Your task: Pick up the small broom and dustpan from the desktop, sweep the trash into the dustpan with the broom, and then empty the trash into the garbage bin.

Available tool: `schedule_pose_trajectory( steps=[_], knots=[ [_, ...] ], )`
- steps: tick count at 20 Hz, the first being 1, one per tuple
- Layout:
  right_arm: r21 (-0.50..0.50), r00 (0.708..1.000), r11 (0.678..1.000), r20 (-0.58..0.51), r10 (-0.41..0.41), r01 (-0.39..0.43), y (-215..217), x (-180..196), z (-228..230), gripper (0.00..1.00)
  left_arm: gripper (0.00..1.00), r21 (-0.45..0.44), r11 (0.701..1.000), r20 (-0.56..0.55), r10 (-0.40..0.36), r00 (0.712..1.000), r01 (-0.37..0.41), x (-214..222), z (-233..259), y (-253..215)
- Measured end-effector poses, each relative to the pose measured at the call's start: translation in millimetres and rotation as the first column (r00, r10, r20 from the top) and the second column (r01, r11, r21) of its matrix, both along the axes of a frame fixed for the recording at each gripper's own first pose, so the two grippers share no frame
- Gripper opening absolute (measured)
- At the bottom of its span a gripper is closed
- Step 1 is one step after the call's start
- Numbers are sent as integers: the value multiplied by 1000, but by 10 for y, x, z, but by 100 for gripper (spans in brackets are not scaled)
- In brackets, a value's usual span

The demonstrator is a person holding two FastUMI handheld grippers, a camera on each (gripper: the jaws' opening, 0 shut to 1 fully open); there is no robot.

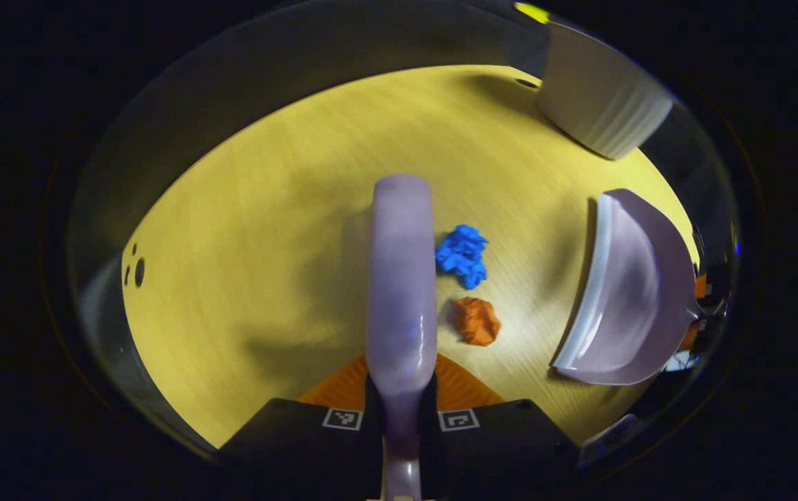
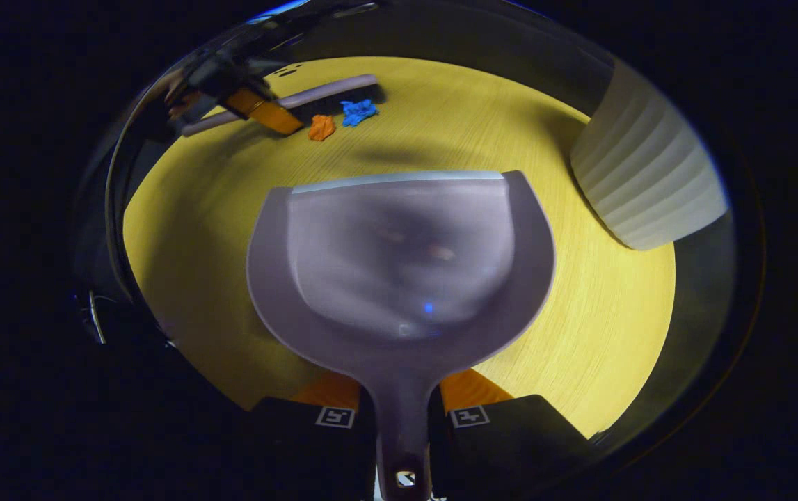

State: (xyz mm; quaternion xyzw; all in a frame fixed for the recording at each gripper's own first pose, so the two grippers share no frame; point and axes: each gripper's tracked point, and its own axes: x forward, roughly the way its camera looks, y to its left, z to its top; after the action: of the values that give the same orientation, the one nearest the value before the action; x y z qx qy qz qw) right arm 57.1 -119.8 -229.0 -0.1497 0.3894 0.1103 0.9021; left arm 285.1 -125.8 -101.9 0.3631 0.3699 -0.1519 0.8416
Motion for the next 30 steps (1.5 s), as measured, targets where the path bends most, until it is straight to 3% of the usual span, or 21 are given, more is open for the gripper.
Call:
schedule_pose_trajectory(
  steps=[2, 5, 8, 9, 11, 13, 14, 17, 22, 30],
  knots=[
    [-6, 1000, 1000, 0, 24, -24, -8, -22, -27, 31, 25, 17, 995, -71, -99, 993, 100, -111, -122, -262],
    [-30, 999, 998, 15, 47, -46, -11, -29, -25, 35, 25, 36, 965, -181, -250, 951, 261, -318, -314, -628],
    [-33, 997, 997, 32, 65, -64, -24, -37, -26, 31, 25, -29, 949, -325, -305, 895, 313, -722, -647, -963],
    [-30, 997, 997, 29, 66, -65, -26, -41, -28, 35, 23, -55, 946, -347, -317, 882, 319, -831, -735, -1067],
    [-29, 997, 997, 39, 71, -70, -32, -24, -25, 35, 25, -105, 950, -369, -313, 875, 295, -935, -745, -1117],
    [-38, 996, 997, 45, 71, -69, -54, -44, -53, 31, 25, -112, 955, -348, -297, 889, 275, -955, -744, -1101],
    [-42, 996, 997, 53, 69, -67, -74, -38, -72, 38, 25, -117, 958, -325, -285, 902, 261, -921, -713, -1074],
    [-35, 997, 998, 63, 55, -52, -70, -24, -81, 35, 25, -173, 962, -258, -253, 933, 213, -1005, -582, -1057],
    [16, 997, 1000, 81, 3, -4, -73, -95, 9, 35, 25, -279, 949, -106, -185, 977, 149, -1318, -378, -932],
    [11, 993, 1000, 119, -22, 21, -109, -347, 612, 35, 24, -390, 912, 139, -77, 987, 126, -2094, -18, -373]
  ],
)
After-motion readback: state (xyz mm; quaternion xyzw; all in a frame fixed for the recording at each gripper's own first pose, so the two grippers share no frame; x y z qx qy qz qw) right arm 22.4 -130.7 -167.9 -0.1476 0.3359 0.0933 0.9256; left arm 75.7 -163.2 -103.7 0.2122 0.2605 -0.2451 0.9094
